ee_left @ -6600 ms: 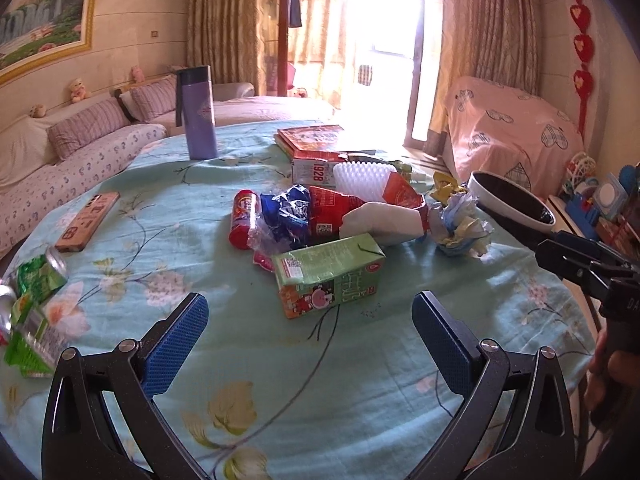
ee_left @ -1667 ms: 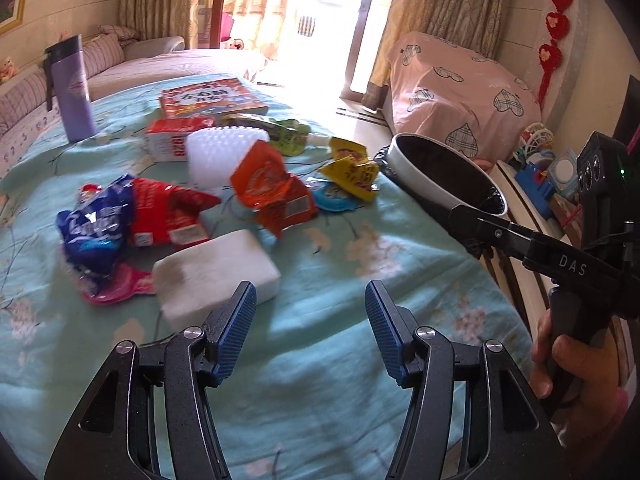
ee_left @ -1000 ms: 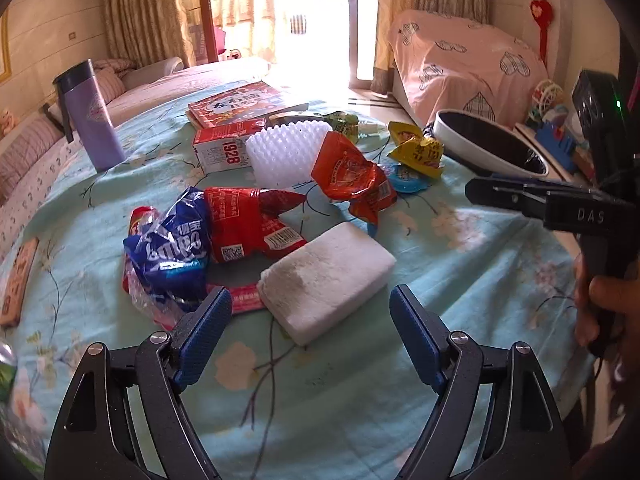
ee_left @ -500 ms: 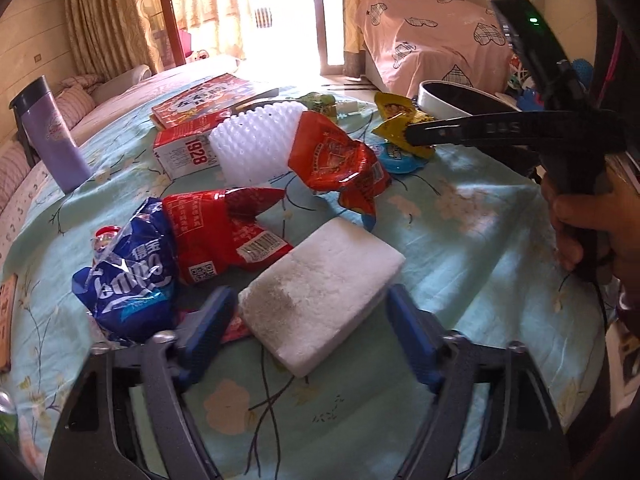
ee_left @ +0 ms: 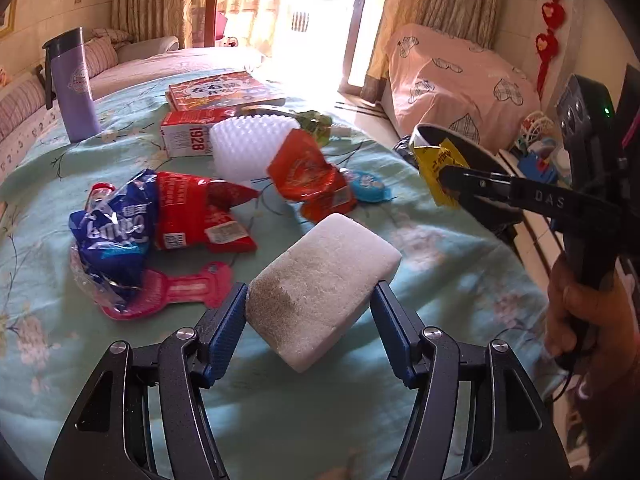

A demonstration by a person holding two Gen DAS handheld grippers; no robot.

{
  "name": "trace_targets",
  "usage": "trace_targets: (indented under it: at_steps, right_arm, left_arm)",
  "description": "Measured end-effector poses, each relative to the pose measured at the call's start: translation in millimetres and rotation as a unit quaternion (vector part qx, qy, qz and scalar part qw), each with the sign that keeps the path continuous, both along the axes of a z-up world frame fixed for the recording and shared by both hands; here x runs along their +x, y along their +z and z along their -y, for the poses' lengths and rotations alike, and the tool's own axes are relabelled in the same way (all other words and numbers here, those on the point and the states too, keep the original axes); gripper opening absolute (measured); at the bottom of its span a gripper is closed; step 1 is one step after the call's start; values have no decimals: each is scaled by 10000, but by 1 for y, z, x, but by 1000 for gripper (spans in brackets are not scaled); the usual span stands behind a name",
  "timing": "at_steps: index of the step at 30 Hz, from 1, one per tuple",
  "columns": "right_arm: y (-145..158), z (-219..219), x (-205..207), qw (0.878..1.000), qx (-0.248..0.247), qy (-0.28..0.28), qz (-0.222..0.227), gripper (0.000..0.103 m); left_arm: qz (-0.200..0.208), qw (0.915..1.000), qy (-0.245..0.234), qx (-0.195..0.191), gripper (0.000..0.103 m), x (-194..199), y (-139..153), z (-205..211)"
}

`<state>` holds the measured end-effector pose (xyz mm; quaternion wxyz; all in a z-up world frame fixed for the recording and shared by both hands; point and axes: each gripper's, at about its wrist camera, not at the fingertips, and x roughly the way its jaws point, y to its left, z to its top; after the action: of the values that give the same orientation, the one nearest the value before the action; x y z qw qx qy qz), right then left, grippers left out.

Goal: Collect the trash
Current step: 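Carry the foam block and yellow bag over the bin and release both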

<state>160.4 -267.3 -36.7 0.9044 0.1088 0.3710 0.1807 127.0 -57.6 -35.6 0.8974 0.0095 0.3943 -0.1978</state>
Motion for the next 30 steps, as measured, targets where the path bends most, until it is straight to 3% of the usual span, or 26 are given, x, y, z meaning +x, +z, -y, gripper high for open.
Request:
trace_targets:
  at_steps: [12, 30]
  right_arm:
    - [20, 55, -37, 9984, 98, -517, 184, 0]
    - [11, 128, -33, 9943, 288, -1019, 84, 1]
  left_arm:
    - [69, 9994, -298, -144, 63, -2, 17, 63]
    - [266, 9977, -622, 57, 63, 27, 36, 144]
